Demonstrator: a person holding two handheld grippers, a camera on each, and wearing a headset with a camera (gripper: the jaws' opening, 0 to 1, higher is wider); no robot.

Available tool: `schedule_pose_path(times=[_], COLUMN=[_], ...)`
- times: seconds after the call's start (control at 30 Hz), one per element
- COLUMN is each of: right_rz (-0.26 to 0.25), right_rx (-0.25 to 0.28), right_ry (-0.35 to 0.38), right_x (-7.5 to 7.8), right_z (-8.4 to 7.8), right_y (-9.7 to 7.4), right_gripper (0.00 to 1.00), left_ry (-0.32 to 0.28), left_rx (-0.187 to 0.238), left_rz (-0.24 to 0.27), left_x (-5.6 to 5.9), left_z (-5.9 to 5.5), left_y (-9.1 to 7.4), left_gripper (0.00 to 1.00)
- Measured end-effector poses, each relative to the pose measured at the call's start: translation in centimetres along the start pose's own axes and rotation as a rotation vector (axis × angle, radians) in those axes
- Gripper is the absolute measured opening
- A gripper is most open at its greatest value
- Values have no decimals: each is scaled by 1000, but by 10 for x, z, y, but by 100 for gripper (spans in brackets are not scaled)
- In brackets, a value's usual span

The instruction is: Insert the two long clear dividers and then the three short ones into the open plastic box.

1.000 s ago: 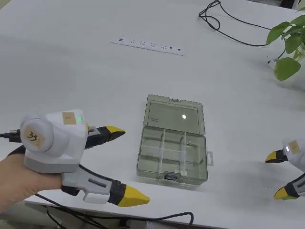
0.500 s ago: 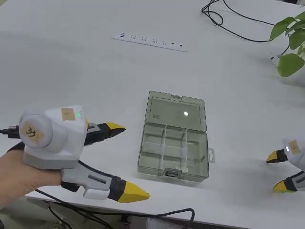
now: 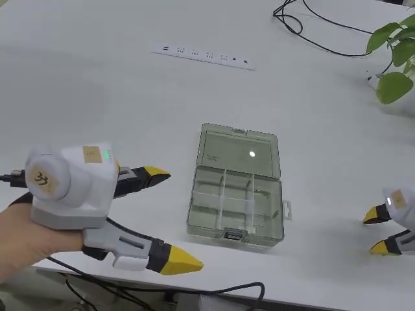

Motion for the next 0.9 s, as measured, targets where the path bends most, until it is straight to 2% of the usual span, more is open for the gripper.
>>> schedule_pose_path(times=[0.2, 0.53, 0.63, 0.9], right_rz=[-15, -85, -104, -165], right_rx=[8, 54, 68, 128], right_ry=[3, 8, 2, -32], right_x=[-2, 0, -1, -4], right_z=[4, 22, 30, 67], right_y=[-8, -35, -43, -69], right_gripper=[33, 32, 32, 32], left_ry=[3, 11, 13, 6], left_rx=[2, 9, 10, 30], left_rz=[-1, -8, -8, 0], left_x=[-1, -1, -1, -3], left_z=[2, 7, 8, 16], left_y=[-1, 0, 0, 2], left_gripper=[99, 99, 99, 98])
Point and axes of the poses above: the centre of the closed fingertips' face, and the gripper's own axes: y roughly forward along the fingers, x roughly to its right, z roughly out of its top, the point moved 8 cm from there along -y, roughly backward along the fingers, and after that the axes turned 3 degrees about z, right-handed, at the moved point
